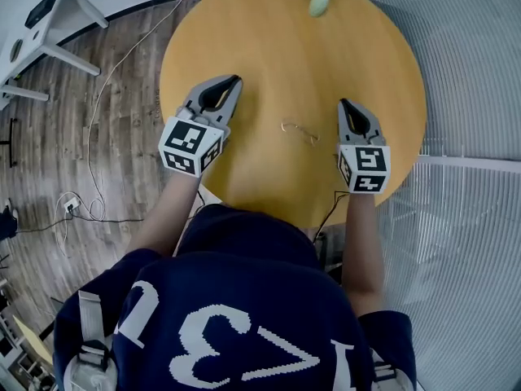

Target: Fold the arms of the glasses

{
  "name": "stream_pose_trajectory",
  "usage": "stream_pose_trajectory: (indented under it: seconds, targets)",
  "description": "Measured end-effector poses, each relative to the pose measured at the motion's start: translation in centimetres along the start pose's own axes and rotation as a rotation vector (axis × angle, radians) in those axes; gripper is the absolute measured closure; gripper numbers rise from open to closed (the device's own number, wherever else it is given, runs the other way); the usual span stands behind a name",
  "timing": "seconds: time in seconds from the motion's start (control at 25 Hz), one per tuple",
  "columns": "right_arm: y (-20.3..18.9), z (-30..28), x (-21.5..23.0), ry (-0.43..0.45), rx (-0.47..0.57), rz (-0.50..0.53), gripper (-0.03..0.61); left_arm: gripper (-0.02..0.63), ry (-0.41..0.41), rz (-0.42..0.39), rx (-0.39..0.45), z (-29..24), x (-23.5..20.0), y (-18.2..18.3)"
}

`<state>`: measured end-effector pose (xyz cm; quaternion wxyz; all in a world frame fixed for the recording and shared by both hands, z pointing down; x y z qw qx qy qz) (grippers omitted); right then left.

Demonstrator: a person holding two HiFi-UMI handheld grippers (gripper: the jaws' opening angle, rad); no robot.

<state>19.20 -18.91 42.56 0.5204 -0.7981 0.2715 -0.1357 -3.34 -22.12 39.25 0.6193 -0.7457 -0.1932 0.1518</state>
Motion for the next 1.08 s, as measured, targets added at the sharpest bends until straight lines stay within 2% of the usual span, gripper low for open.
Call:
stream_pose_trajectory:
  seconds: [0.16,0.32,0.6,1.08]
  targets:
    - [3.9,3.9,0.9,-0.073,0.195,-0.101,0.554,0.586,0.001,-0.004,0.043,0.2,0.4,2.0]
    - [6.2,6.3,0.9,-0.113,0.282,-0.111,0.554,0.586,0.006,-0.002,0.073,0.5,0.7,3.4]
    - [7.9,8.9,0.5,-0.164,0.359,-0.12,0.554,0.586,0.003,-0.004,0.118,1.3,1.3,5.3]
    - [8.8,10.2,-0.1,-0.185,0.396,-0.117,0.554,0.586,0.013,0.009,0.154,2.1,1.6,6.5]
Point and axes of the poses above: the fingertips, and each gripper's own axes: z backward along the fingers, x to its right, y out of its top, the point moved 1 cm from there along z, backward along the fingers, and after that the axes turned 15 degrees about y, right-handed, at the moved point
